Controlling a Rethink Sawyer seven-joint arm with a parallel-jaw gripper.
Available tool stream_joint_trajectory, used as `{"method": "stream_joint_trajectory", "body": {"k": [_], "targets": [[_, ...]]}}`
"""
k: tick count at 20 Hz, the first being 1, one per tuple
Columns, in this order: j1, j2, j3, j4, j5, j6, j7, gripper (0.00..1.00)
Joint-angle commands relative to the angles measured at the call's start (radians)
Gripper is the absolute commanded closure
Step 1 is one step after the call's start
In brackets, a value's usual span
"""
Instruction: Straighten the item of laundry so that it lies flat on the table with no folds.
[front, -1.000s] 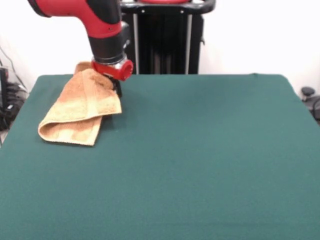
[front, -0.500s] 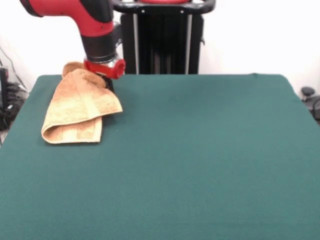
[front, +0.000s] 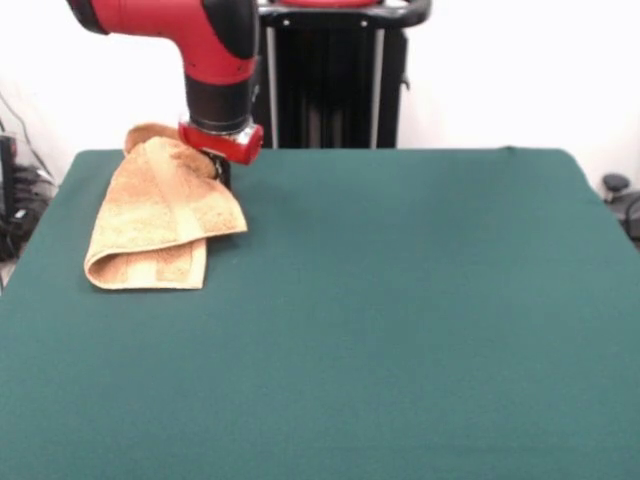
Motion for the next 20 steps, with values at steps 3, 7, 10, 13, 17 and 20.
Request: {"method": "stream_joint_trajectory", "body": {"k": [3, 7, 10, 13, 17, 20], "targets": [[-0.295, 0.39, 0.335, -0.221, 0.028, -0.021, -0.177, 1.0], [-0.381, 0.395, 0.424, -0.148, 0.058, -0.002, -0.199, 1.0], [-0.412, 0.366, 0.456, -0.095, 0.062, -0.011, -0.166, 1.0], [-0.381, 0.28, 0.442, -0.053, 0.069, 0.019, -0.094, 1.0], [-0.363, 0.197, 0.449, -0.008, 0.09, 0.031, -0.029, 1.0], [-0.376, 0.18, 0.478, 0.012, 0.109, 0.028, -0.027, 1.0]]}}
